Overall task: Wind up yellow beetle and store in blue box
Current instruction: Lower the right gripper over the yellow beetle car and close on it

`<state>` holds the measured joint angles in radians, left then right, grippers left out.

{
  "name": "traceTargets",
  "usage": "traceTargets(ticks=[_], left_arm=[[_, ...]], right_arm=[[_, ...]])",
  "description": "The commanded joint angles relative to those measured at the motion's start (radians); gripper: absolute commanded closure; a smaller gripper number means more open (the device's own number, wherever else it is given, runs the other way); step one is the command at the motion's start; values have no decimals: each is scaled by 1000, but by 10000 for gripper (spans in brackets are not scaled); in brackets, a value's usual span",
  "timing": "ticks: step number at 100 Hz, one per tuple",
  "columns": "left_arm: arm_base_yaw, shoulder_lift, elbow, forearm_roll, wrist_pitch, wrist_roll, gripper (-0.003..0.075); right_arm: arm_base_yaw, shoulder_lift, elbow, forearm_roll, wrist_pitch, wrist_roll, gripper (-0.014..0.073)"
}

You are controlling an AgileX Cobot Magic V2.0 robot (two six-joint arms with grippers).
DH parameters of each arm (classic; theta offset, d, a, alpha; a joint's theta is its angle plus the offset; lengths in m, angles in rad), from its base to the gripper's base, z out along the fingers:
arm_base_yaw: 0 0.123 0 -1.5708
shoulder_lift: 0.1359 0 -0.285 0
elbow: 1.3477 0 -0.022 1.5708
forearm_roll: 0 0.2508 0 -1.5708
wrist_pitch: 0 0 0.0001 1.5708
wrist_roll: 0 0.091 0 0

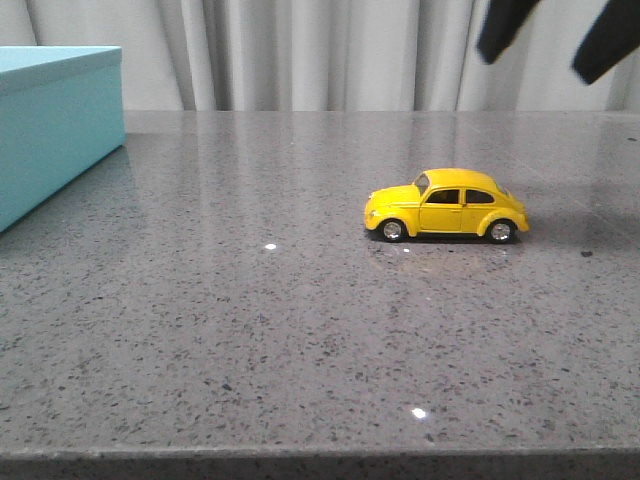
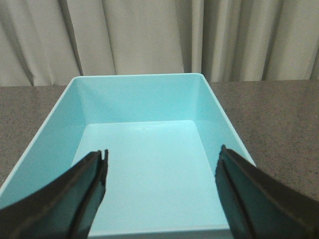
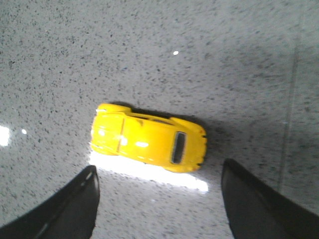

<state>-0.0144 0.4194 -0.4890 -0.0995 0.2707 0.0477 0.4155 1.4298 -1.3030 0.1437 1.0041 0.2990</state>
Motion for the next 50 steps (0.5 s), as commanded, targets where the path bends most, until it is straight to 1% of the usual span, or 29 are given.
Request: traceTargets(ticks=[1,14,26,50], left_arm=[[-5,12,-45,-4,-82,0,262],[-5,12,-58,-4,-82,0,262],[-5,12,-58,-4,-82,0,262],[-5,12,-58,-4,-82,0,262]], right_arm=[[28,24,-74,-31,-1,78,70],[63,91,-112,-72,33,134,70],[66,132,-123,-82,50,186,70],[66,164,-123,-82,49,220,75]])
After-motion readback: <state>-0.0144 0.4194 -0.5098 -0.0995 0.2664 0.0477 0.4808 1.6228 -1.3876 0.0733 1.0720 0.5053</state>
